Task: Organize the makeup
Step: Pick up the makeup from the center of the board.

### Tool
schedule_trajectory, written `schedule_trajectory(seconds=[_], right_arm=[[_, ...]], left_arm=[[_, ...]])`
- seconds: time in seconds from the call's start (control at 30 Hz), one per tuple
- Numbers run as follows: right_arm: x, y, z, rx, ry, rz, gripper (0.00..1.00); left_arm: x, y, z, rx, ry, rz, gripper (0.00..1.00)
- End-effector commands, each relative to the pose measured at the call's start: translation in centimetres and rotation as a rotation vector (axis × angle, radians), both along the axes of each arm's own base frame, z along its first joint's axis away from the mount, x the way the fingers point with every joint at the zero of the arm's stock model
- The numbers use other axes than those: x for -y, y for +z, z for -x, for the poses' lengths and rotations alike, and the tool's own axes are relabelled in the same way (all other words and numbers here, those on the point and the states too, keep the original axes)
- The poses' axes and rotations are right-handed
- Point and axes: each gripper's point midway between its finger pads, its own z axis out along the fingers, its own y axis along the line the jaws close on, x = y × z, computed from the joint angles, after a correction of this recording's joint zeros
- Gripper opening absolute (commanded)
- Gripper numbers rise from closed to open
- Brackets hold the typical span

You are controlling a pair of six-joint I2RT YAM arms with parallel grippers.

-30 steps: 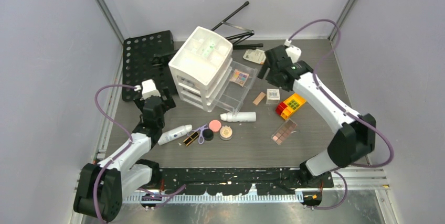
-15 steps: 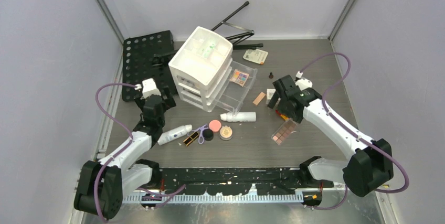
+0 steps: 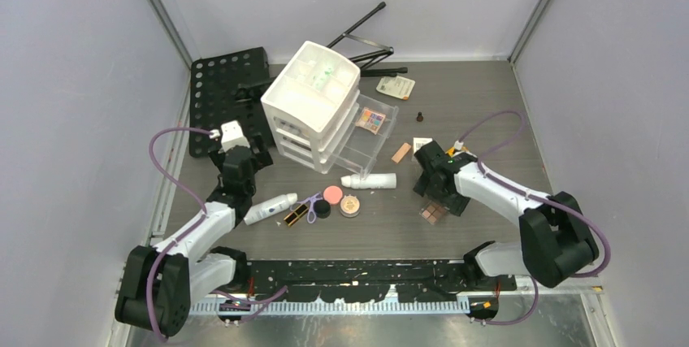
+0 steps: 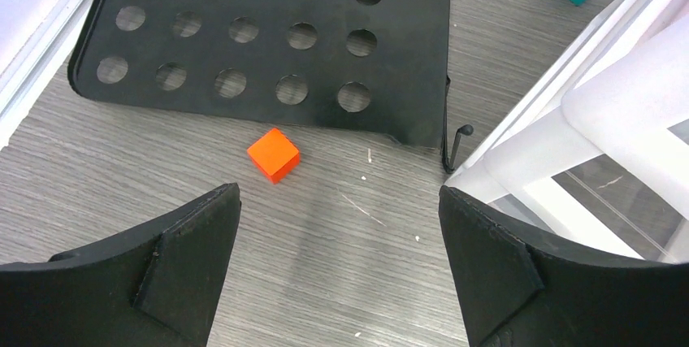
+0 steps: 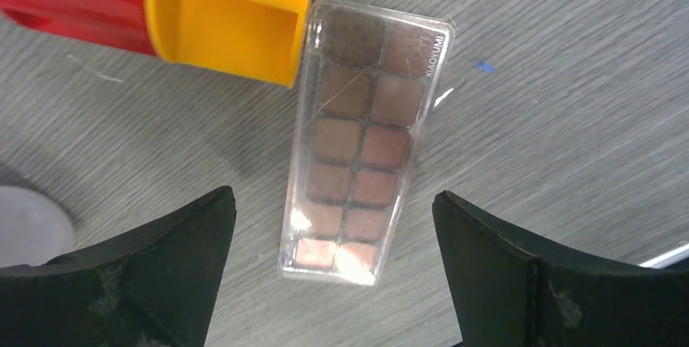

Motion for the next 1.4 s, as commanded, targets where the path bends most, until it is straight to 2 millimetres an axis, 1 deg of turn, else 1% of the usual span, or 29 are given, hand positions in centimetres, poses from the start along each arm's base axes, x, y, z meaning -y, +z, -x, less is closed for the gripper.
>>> schedule_trajectory(seconds=[0.0,0.13,0.2,0.23,0.27,0.33,0.37,0.4,0.43,0.47,0.5,0.57,0.6,0.67,0.73,0.8,0.83,1.0,1.17,1.23,1.3,1.37], right_arm=[[-0.9,-1.8,-0.9,0.034,-0.044,-0.042,0.96],[-1.1,-3.2,-0.7,0.034,-0.064,-0.055,0.96],[-0.9,-3.6,-0.6,0.037,-0.074,-0.053,0.93],[-0.8,-3.8,-0.5,0.037,-0.071,-0.051,0.90],[-0.8,-3.9,-0.5,0.034,-0.068,-0.047,0.87],[-0.7,-4.0,-0.5,0.021,-0.045,-0.034,0.73],[-0.7,-4.1,-0.4,0.012,-0.034,-0.028,0.65],[-0.8,-4.3,-0.4,0.000,-0.022,-0.027,0.53],[-0.9,-4.4,-0.4,-0.009,-0.011,-0.030,0.44],[-1.2,-4.5,-0.4,-0.016,-0.004,-0.039,0.41],[-1.3,-4.6,-0.4,-0.025,0.000,-0.044,0.41],[-1.6,-4.8,-0.4,-0.033,0.009,-0.050,0.34],[-1.6,-4.8,-0.4,-0.037,0.009,-0.053,0.33],[-1.7,-4.3,-0.5,-0.027,0.013,-0.058,0.29],[-1.5,-3.3,-0.6,-0.006,0.014,-0.055,0.29],[-1.2,-1.8,-0.7,0.029,0.012,-0.052,0.29],[-1.1,-0.5,-1.0,0.067,0.014,-0.059,0.29],[-0.7,4.4,-1.2,0.184,0.016,-0.091,0.30],[-0.4,8.3,-1.5,0.282,0.019,-0.116,0.31],[-0.8,9.7,-2.1,0.314,0.048,-0.127,0.31],[-1.7,10.8,-3.2,0.326,0.090,-0.138,0.31],[-2.9,12.3,-4.7,0.326,0.128,-0.154,0.31]], left_arm=[[0.4,2.8,-1.4,0.085,0.001,0.028,0.94],[0.3,2.8,-1.3,0.085,0.005,0.025,0.94],[0.3,2.8,-1.3,0.085,0.008,0.023,0.94],[0.3,2.8,-1.3,0.086,0.008,0.023,0.94],[0.3,2.8,-1.3,0.087,0.008,0.023,0.94],[0.3,2.8,-1.3,0.087,0.007,0.022,0.94],[0.3,2.8,-1.3,0.087,0.008,0.023,0.94],[0.3,2.9,-1.4,0.088,0.007,0.024,0.94],[0.3,2.9,-1.3,0.087,0.008,0.023,0.94],[0.3,2.8,-1.3,0.086,0.007,0.023,0.94],[0.3,2.9,-1.3,0.088,0.007,0.024,0.94],[0.2,2.8,-1.3,0.086,0.010,0.023,0.94],[0.2,2.8,-1.3,0.087,0.009,0.023,0.94],[0.2,2.8,-1.3,0.088,0.010,0.023,0.94],[0.2,2.8,-1.3,0.086,0.010,0.022,0.94],[0.2,2.8,-1.3,0.087,0.009,0.023,0.94],[0.2,2.8,-1.3,0.087,0.009,0.022,0.94],[0.1,2.9,-1.3,0.088,0.014,0.020,0.94],[0.0,2.9,-1.1,0.089,0.018,0.019,0.94],[0.0,2.9,-1.1,0.091,0.019,0.019,0.94],[0.0,2.9,-1.1,0.090,0.018,0.019,0.94],[0.0,3.0,-1.1,0.092,0.019,0.020,0.94]])
